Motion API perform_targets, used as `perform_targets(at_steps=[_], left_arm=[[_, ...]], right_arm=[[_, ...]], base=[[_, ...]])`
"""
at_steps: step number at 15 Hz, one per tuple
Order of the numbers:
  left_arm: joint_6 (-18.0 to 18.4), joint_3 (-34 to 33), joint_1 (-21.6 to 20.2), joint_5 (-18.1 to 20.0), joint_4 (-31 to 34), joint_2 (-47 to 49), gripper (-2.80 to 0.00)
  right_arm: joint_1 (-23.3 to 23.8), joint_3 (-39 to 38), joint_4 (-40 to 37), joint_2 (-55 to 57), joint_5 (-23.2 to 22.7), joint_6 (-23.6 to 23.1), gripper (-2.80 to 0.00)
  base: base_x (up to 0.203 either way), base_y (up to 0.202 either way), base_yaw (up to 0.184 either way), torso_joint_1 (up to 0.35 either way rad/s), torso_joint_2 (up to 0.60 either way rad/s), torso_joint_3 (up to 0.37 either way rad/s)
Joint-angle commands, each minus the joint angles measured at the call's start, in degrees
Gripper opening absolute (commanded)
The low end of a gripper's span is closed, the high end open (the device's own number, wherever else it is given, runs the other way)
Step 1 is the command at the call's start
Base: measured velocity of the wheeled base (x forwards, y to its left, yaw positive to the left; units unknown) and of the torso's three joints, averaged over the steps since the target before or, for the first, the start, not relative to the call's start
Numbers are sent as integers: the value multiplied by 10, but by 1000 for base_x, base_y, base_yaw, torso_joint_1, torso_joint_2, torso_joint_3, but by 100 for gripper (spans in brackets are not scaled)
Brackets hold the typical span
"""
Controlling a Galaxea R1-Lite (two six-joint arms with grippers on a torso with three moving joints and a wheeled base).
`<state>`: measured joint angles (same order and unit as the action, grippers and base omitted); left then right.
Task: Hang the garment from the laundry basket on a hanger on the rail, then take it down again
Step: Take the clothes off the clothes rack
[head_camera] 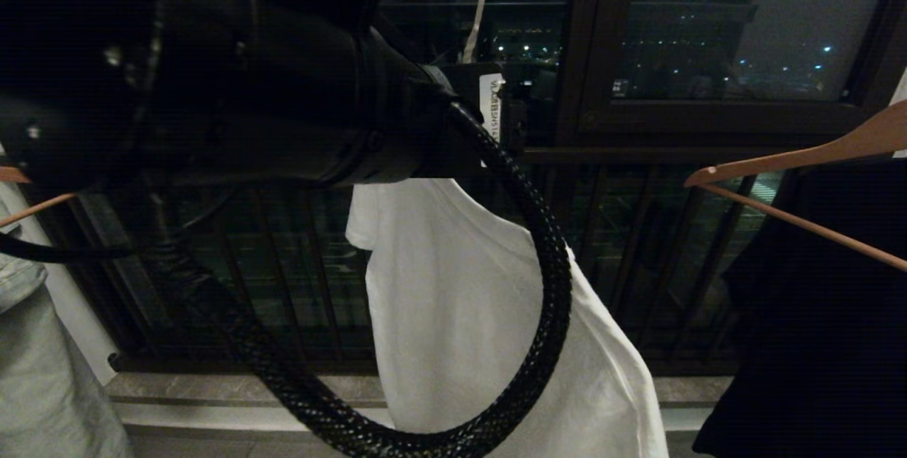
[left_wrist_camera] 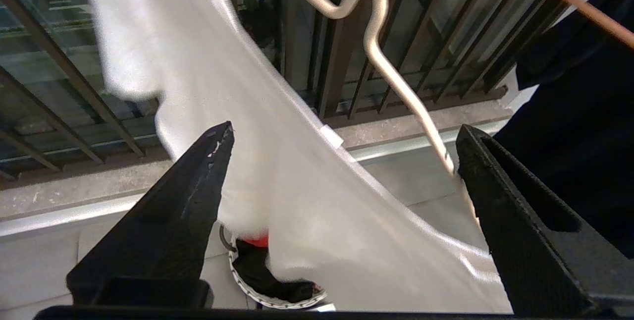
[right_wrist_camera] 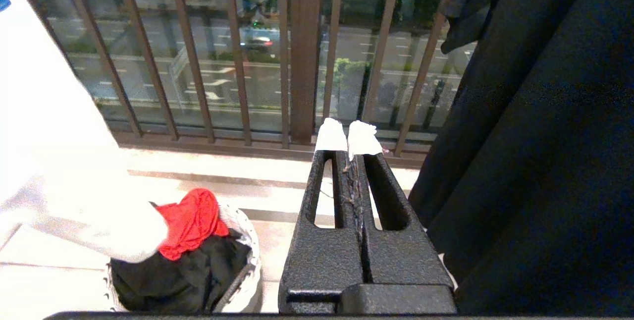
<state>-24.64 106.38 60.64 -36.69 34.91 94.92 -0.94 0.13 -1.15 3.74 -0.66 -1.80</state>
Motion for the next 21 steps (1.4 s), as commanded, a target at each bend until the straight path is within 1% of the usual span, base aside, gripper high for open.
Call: perform_targets(at_steps=[1, 8, 9, 12, 15, 16, 18, 19, 21], left_arm=[[-2, -17, -1, -3, 0, -27, 0], [-1, -20, -3, -8, 1, -37, 0], [1, -24, -6, -14, 2, -42, 0], [1, -47, -19, -15, 1, -49, 0], [4, -44, -27, -16, 0, -51, 0], [8, -43, -32, -15, -1, -51, 0], [28, -39, -39, -14, -13, -49, 0], [32, -38, -39, -12, -32, -46, 0], [54, -41, -52, -10, -66, -30, 0]], right_arm=[[0, 0, 0, 1, 0, -1, -280], [0, 0, 0, 0, 0, -1, -280], [0, 0, 0, 1, 0, -1, -280], [0, 0, 0, 1, 0, -1, -280], [0, 0, 0, 1, 0, -1, -280], [0, 0, 0, 1, 0, -1, -280], [0, 0, 0, 1, 0, -1, -280], [0, 0, 0, 1, 0, -1, -280], [0, 0, -1, 3, 0, -1, -280]], base=[[0, 0, 0, 0, 0, 0], [0, 0, 0, 0, 0, 0], [0, 0, 0, 0, 0, 0], [0, 0, 0, 0, 0, 0], [0, 0, 0, 0, 0, 0], [0, 0, 0, 0, 0, 0], [0, 0, 0, 0, 0, 0], [0, 0, 0, 0, 0, 0], [0, 0, 0, 0, 0, 0]])
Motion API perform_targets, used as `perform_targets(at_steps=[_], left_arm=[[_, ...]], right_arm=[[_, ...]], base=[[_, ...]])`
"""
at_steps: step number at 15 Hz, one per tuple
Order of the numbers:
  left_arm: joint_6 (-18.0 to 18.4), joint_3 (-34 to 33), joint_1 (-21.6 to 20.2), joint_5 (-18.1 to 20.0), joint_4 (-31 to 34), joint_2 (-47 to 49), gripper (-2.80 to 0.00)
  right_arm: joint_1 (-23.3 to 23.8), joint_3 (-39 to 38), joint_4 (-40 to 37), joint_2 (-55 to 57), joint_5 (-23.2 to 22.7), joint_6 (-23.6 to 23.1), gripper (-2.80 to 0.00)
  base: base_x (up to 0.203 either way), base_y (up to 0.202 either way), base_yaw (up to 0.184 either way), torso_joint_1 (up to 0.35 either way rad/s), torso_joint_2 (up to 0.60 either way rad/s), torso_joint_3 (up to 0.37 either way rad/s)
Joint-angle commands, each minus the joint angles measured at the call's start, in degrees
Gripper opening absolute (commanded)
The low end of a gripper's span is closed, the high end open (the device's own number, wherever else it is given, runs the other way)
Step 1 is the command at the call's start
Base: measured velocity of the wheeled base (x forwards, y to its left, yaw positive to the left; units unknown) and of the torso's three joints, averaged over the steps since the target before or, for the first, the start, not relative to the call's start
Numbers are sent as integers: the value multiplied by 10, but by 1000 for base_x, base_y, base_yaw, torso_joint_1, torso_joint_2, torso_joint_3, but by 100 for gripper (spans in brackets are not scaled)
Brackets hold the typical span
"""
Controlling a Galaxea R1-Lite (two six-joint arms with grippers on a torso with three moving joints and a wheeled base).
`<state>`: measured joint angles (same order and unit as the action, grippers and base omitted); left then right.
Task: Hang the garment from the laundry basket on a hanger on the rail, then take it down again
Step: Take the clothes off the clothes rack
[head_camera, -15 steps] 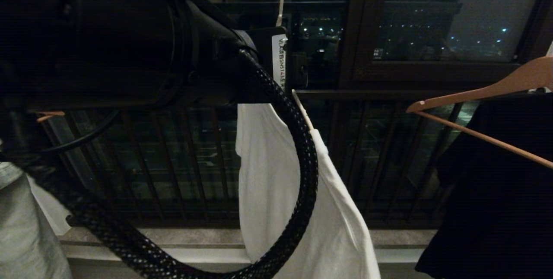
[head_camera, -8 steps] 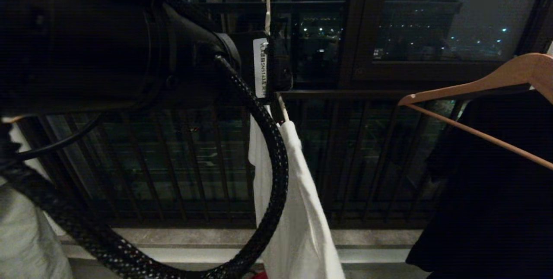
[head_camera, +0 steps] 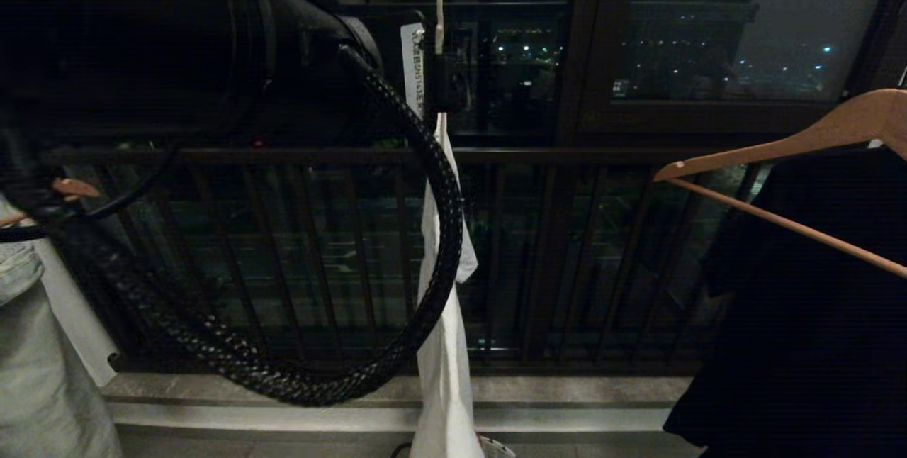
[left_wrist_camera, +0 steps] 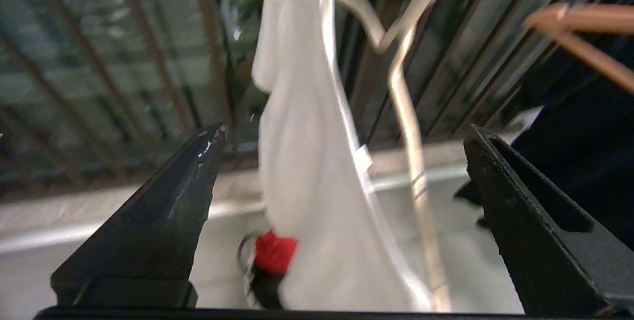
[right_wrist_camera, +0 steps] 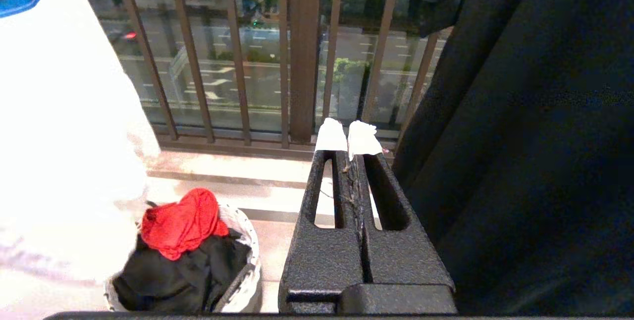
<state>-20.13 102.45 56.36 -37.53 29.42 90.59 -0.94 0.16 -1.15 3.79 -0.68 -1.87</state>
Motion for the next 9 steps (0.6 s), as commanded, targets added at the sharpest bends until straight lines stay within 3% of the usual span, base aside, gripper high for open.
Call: perform_targets(at_steps=[1, 4, 9], left_arm=[[15, -1, -15, 2, -23, 21, 0], [33, 2, -32, 62, -53, 41, 0], [38, -8, -53, 68, -84, 62, 0]], right_arm=[[0, 0, -1, 14, 0, 0, -280], [0, 0, -1, 20, 0, 0, -280], [0, 0, 0, 20, 0, 0, -280]], base=[[0, 0, 0, 0, 0, 0], [0, 0, 0, 0, 0, 0], [0, 0, 0, 0, 0, 0]])
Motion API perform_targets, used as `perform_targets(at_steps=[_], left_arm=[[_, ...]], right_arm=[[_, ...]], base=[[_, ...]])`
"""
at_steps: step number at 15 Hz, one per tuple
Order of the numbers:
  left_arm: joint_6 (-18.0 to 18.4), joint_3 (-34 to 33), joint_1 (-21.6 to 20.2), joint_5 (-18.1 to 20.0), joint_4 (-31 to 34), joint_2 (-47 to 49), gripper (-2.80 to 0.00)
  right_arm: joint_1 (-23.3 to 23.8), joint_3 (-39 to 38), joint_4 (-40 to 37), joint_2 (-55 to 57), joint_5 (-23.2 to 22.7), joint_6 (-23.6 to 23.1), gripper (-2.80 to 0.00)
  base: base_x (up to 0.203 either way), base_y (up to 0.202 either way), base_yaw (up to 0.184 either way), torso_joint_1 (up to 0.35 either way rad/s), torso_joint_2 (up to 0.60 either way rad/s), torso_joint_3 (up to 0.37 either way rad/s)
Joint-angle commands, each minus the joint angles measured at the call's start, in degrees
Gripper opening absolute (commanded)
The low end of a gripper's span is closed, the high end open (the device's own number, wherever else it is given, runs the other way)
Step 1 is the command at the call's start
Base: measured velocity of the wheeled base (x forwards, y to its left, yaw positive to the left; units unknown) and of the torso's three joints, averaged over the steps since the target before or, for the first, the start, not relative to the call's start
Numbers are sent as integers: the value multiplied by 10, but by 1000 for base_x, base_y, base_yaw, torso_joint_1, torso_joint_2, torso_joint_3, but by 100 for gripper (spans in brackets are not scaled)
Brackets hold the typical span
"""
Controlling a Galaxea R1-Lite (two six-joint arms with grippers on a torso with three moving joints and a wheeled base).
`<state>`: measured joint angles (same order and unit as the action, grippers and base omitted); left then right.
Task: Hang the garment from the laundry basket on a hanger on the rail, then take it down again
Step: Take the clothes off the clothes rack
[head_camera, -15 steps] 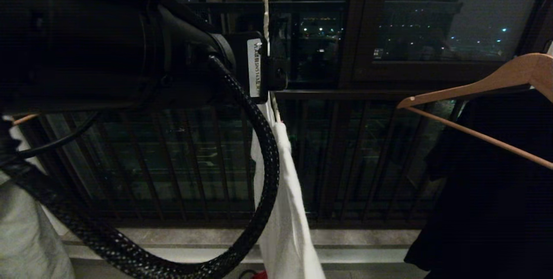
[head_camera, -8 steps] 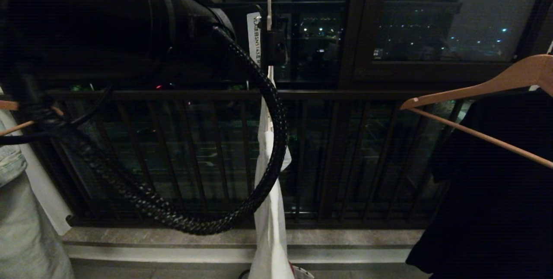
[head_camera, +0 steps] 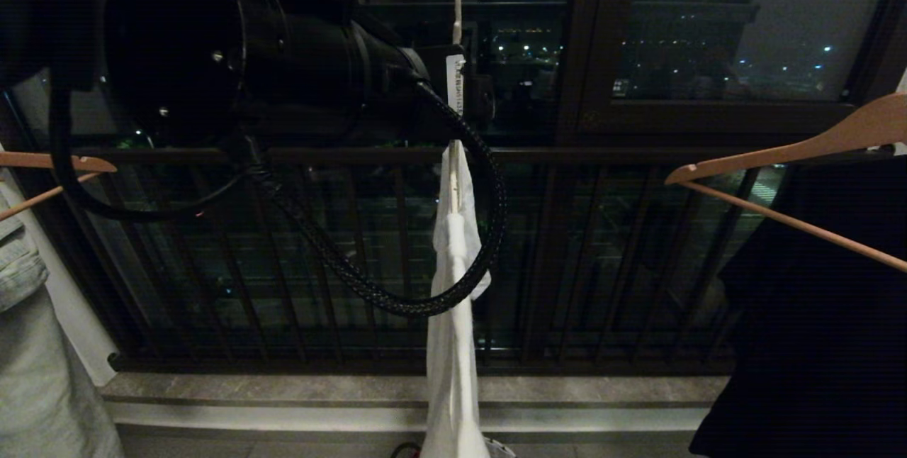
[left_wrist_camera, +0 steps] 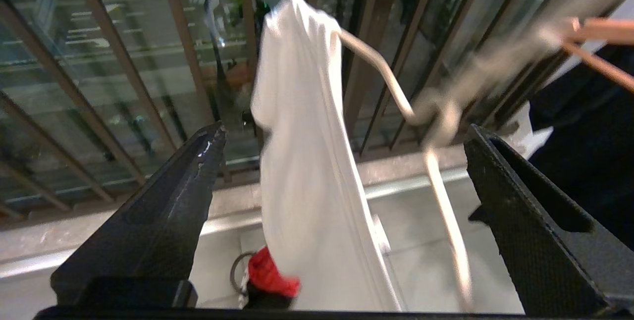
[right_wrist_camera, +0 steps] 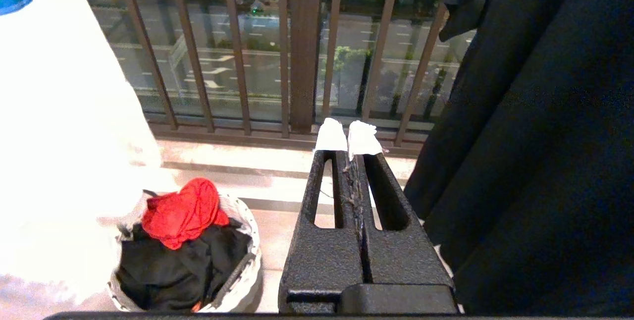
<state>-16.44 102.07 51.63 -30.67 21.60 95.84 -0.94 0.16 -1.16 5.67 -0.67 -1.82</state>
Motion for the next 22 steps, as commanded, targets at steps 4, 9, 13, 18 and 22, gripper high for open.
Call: perform_targets(at_steps=[4, 9, 13, 18, 22], left_arm=[[23, -6, -8, 0, -26, 9, 0], [26, -6, -12, -1, -27, 22, 0], [27, -6, -15, 0, -27, 22, -280], [37, -4, -31, 0, -38, 23, -280], [39, -5, -34, 0, -40, 7, -280]], right_arm=[[0, 0, 0, -1, 0, 0, -280], [0, 0, 0, -1, 0, 0, -280], [0, 0, 0, -1, 0, 0, -280], [0, 0, 0, -1, 0, 0, -280], [0, 0, 0, -1, 0, 0, -280]], base=[[0, 0, 0, 0, 0, 0], [0, 0, 0, 0, 0, 0], [0, 0, 0, 0, 0, 0], [0, 0, 0, 0, 0, 0], [0, 0, 0, 0, 0, 0]])
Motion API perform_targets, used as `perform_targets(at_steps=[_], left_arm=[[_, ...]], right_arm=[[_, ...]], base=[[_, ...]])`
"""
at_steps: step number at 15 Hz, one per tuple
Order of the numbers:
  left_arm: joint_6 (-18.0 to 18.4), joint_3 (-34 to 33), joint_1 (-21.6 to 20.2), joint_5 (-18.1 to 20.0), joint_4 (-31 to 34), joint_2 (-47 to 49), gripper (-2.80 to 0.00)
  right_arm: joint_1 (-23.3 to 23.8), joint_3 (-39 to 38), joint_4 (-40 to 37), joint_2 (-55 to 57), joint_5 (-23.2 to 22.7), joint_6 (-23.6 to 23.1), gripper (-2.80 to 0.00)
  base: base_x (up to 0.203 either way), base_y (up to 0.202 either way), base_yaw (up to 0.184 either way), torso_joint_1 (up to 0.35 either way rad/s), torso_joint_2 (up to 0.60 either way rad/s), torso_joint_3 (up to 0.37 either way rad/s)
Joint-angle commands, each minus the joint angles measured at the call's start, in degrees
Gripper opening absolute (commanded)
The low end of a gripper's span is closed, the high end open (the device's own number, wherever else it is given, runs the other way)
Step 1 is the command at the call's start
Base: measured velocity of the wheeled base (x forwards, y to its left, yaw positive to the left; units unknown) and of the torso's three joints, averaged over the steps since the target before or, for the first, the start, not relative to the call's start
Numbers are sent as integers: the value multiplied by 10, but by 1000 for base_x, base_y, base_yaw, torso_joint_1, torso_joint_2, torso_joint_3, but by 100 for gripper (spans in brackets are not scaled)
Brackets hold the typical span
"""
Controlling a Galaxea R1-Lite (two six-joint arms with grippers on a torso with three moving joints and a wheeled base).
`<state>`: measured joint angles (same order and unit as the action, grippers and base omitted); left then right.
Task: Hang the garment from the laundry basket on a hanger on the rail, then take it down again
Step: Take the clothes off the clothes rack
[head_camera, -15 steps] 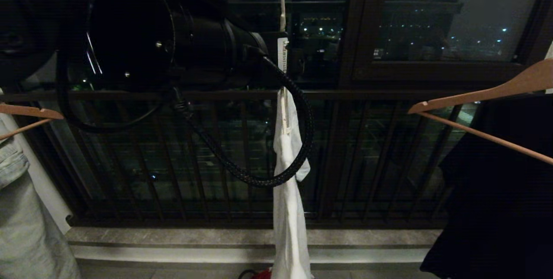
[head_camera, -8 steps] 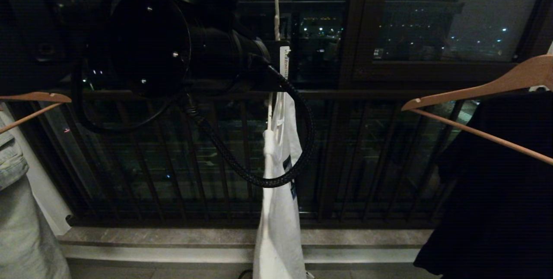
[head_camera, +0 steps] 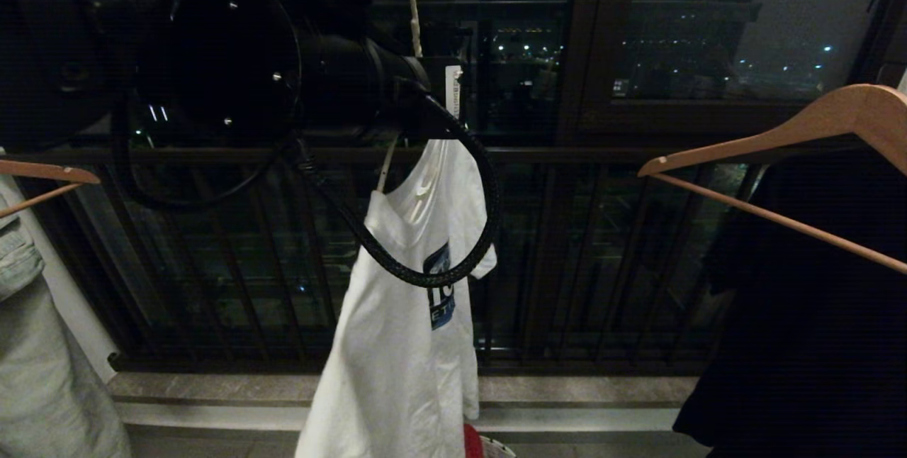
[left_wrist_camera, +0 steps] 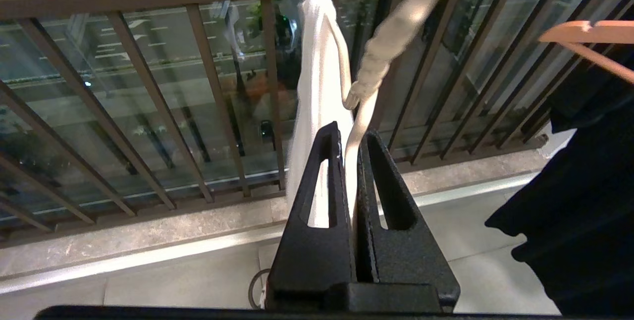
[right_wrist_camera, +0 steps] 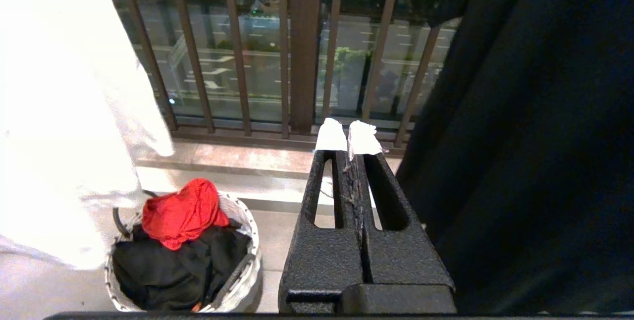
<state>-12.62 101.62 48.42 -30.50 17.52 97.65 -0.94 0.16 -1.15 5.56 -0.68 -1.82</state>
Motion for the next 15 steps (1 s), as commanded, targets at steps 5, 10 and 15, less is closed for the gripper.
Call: perform_targets(at_steps=[5, 10, 15], left_arm=[[2, -16, -11, -2, 1, -51, -280], [4, -34, -11, 39, 1, -101, -280], [30, -31, -9, 96, 0, -138, -280]], right_arm=[[0, 0, 0, 0, 0, 0, -280], [0, 0, 0, 0, 0, 0, -280], [0, -1, 0, 0, 0, -1, -280]], base=[[0, 0, 0, 0, 0, 0], [0, 0, 0, 0, 0, 0], [0, 0, 0, 0, 0, 0]])
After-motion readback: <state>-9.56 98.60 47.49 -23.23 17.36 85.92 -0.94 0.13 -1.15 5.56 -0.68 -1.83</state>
